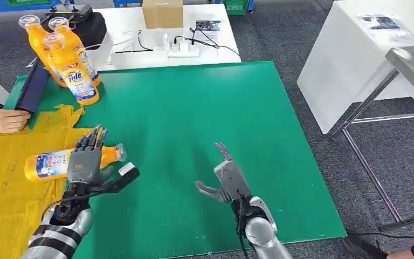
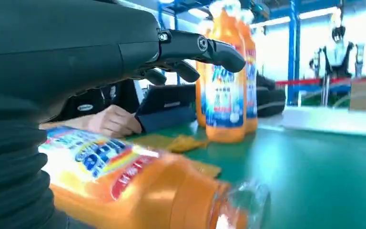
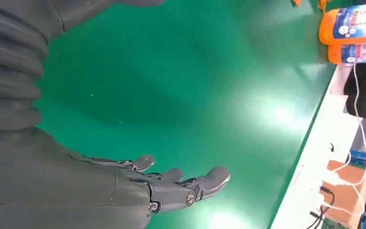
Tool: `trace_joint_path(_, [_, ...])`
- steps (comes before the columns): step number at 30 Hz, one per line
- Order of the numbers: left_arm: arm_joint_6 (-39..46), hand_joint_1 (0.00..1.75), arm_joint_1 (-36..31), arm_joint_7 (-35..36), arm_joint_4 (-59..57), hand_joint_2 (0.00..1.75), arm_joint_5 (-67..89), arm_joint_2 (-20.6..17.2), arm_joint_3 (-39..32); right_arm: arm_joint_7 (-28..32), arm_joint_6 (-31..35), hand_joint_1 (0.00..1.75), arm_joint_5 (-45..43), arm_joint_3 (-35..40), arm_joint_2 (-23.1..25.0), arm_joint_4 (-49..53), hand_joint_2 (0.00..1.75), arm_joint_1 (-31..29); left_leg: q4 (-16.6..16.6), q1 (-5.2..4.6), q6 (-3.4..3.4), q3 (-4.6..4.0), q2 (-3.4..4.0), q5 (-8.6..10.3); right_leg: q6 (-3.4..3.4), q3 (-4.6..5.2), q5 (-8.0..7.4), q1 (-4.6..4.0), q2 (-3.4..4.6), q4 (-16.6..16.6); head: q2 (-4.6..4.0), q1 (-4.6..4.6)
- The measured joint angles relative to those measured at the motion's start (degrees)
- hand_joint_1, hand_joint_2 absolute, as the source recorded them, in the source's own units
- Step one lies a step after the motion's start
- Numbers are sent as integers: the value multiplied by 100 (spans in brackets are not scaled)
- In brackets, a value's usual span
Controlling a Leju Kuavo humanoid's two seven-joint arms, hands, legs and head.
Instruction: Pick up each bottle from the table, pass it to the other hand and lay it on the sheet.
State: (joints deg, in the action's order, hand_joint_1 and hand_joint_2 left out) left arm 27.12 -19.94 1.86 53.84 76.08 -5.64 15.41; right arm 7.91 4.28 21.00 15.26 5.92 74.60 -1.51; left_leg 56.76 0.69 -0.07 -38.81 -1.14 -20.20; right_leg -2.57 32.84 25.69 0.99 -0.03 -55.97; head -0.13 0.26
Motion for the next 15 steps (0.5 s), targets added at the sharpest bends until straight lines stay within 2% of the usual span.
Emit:
trace_joint_path(3, [164, 0, 134, -160, 286, 175, -199, 7, -33, 0, 2, 0, -15, -28, 0, 66, 175, 43, 0, 0, 0, 0, 0, 0, 0, 0, 0, -1, 0, -1, 0, 0])
trace_joint_path(6, [494, 0, 386, -729, 805, 175, -983, 53, -103, -24, 2, 0, -129, -79, -22, 103, 175, 116, 0, 0, 0, 0, 2, 0, 0, 0, 0, 0, 0, 0, 0, 0])
trace_joint_path(10, [74, 0, 880, -1778, 1896, 175, -2985, 214, -120, -85, -164, 0, -461, -177, -103, 96, 175, 146, 0, -1, 2, -7, 0, -2, -1, 4, 1, 3, 0, 2, 0, 0])
trace_joint_path(15, [-184, 0, 1242, -2044, 2798, 175, -3593, 383, -107, -81, -219, 0, -527, -275, -184, 76, 175, 146, 0, -4, 0, -7, -1, -5, -2, 4, 1, 3, 0, 3, 0, 0])
